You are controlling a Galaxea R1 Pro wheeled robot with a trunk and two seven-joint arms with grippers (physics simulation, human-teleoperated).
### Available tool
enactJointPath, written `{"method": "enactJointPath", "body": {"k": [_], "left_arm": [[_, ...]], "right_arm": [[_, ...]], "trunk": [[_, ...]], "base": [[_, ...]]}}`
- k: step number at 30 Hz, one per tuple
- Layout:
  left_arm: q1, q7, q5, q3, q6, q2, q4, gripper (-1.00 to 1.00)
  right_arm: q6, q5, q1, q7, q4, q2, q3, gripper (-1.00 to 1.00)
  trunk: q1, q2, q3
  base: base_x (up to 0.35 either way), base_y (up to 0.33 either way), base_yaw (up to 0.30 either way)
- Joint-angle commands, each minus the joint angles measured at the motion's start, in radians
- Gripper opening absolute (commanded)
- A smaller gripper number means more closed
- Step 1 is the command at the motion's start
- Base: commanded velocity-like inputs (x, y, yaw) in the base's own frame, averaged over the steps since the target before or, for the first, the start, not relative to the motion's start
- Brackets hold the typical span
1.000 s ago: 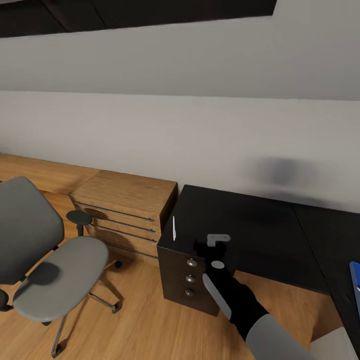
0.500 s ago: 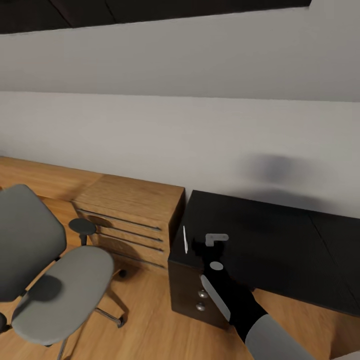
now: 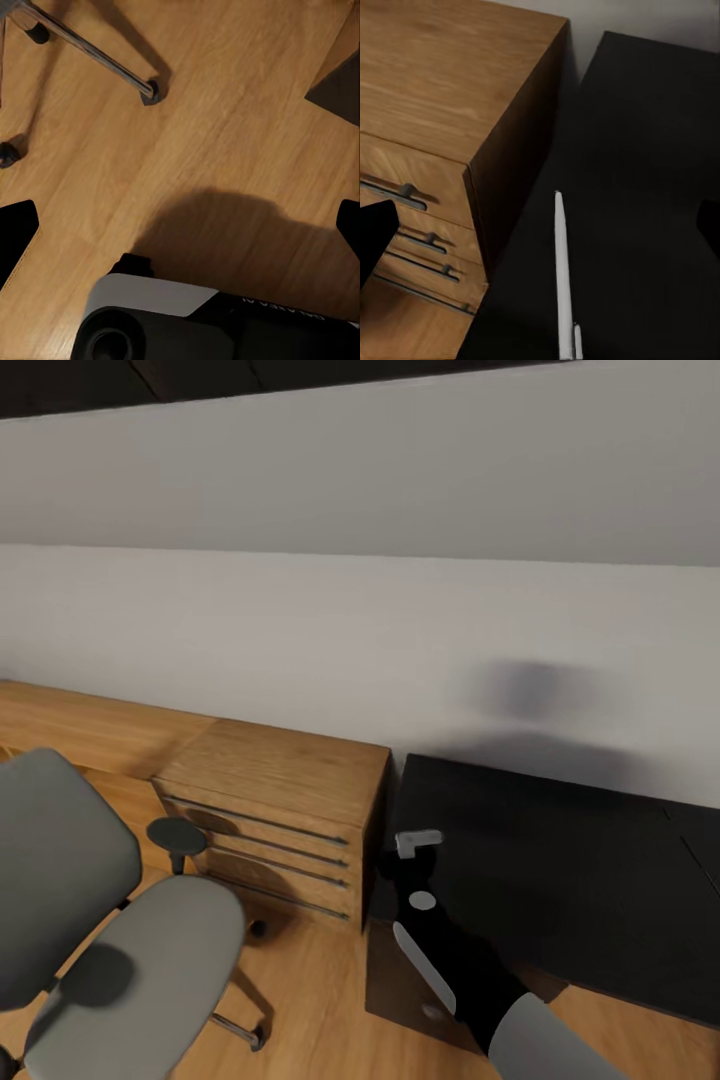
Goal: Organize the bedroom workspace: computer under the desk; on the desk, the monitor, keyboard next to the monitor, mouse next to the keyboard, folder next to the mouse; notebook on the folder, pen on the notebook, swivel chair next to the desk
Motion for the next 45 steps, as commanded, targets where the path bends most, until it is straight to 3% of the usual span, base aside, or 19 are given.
{"method": "enactJointPath", "body": {"k": [1, 8, 20, 34, 45], "left_arm": [[0.000, 0.007, 0.011, -0.007, -0.007, 0.002, -0.001, 1.00], [0.000, 0.004, 0.011, -0.007, -0.008, 0.001, -0.004, 1.00], [0.000, 0.004, 0.012, -0.006, -0.009, 0.004, -0.134, 1.00], [0.000, 0.006, 0.012, -0.007, -0.010, 0.004, -0.141, 1.00], [0.000, 0.009, 0.012, -0.007, -0.010, 0.003, -0.140, 1.00]], "right_arm": [[0.005, -0.005, -0.001, -0.008, -0.001, 0.000, 0.004, 1.00], [0.005, -0.005, -0.001, -0.007, 0.010, 0.000, 0.004, 1.00], [0.011, -0.009, -0.003, 0.041, 0.142, 0.004, -0.012, 1.00], [0.010, -0.013, -0.014, 0.084, 0.304, 0.008, -0.037, 1.00], [0.008, -0.012, -0.016, 0.092, 0.325, 0.008, -0.039, 1.00]], "trunk": [[0.001, -0.001, -0.001], [0.001, -0.001, -0.001], [0.001, -0.001, -0.001], [0.001, -0.001, -0.001], [0.001, -0.001, -0.001]], "base": [[0.218, 0.195, 0.000], [0.105, 0.093, 0.000], [0.006, 0.006, 0.000], [0.000, 0.000, 0.000], [0.000, 0.000, 0.000]]}}
